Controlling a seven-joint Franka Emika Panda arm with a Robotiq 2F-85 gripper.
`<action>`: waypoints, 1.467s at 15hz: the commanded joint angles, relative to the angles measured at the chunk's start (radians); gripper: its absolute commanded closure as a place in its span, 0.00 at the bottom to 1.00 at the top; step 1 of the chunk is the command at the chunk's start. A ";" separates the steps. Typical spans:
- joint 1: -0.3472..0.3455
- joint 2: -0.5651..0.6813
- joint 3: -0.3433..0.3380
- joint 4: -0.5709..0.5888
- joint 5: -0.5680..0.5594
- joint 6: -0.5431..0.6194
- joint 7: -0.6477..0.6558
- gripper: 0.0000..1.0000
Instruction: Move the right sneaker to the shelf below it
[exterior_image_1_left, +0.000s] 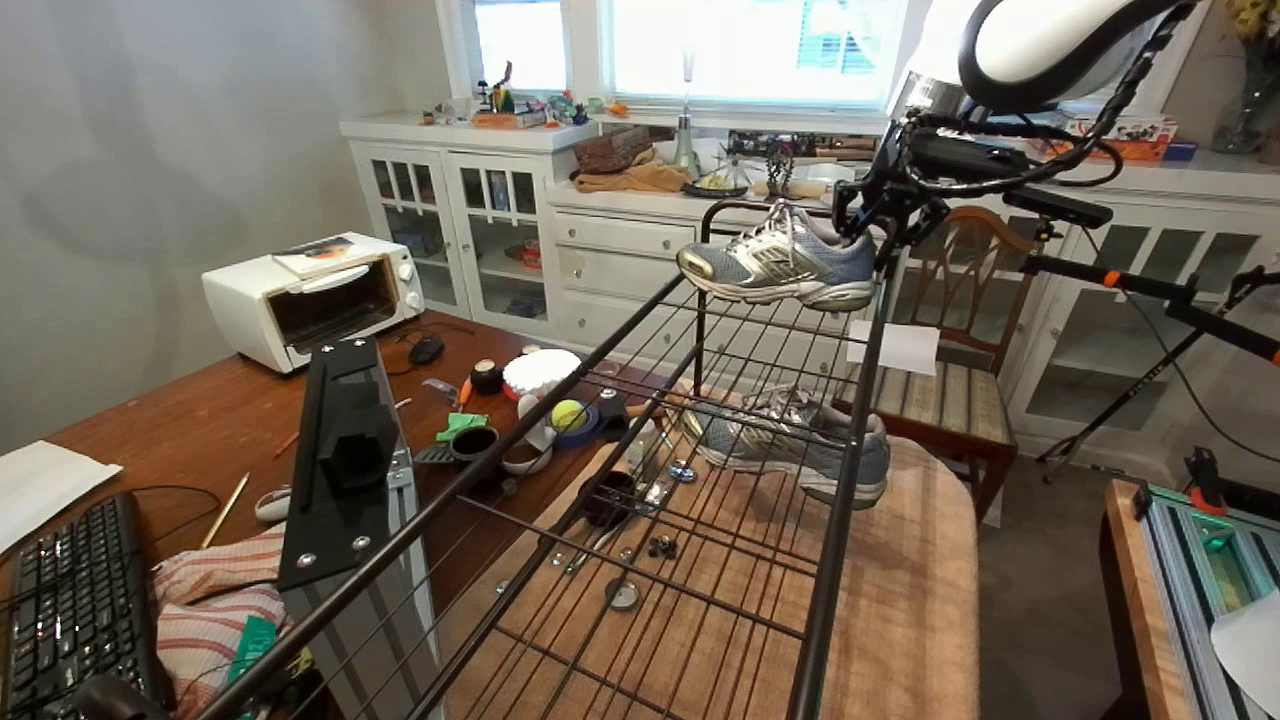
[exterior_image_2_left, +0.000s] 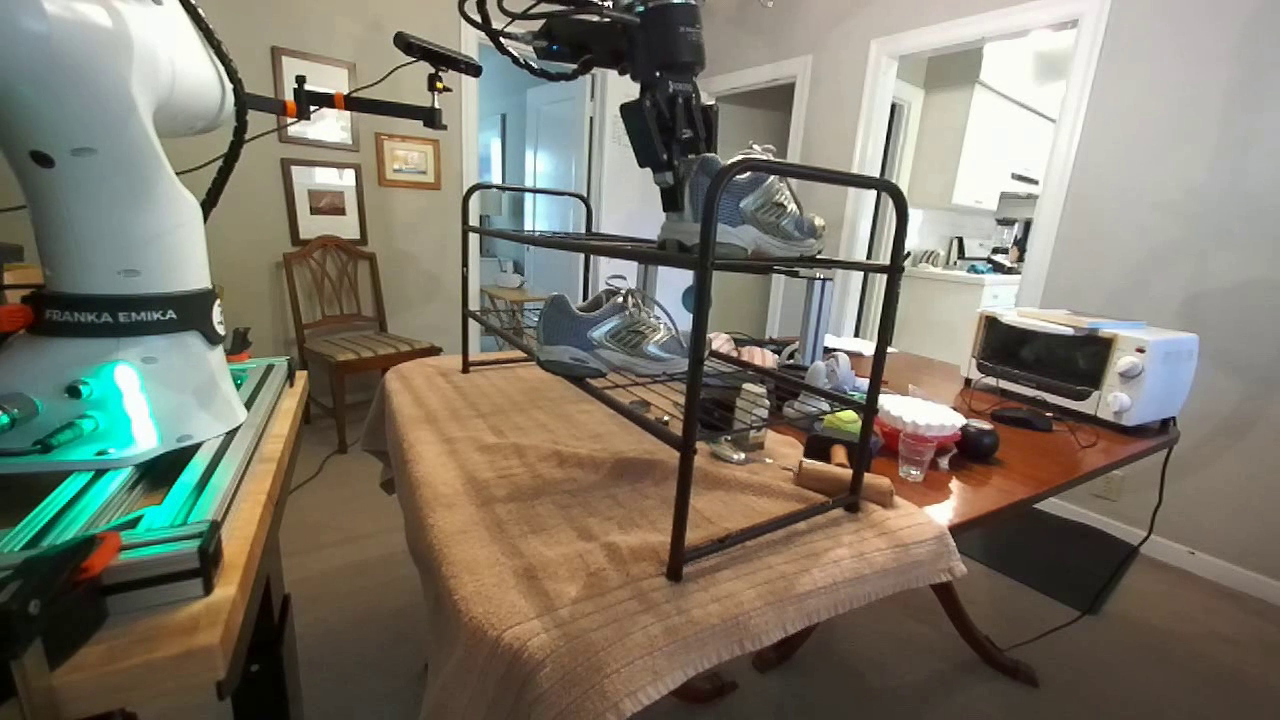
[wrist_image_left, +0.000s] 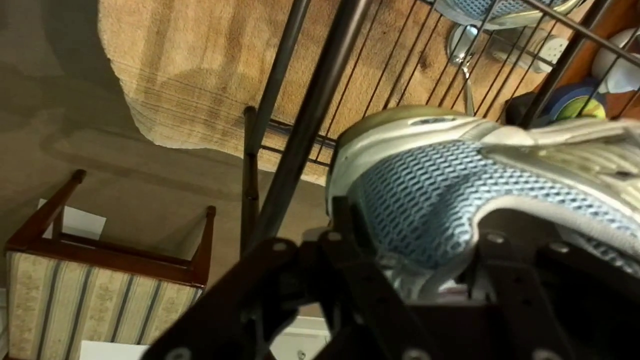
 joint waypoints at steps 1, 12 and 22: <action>0.027 0.015 -0.031 0.009 0.021 0.010 -0.043 0.85; 0.048 -0.091 -0.066 -0.061 0.018 -0.017 -0.365 0.96; 0.048 -0.355 -0.057 -0.182 -0.004 -0.197 -0.514 0.96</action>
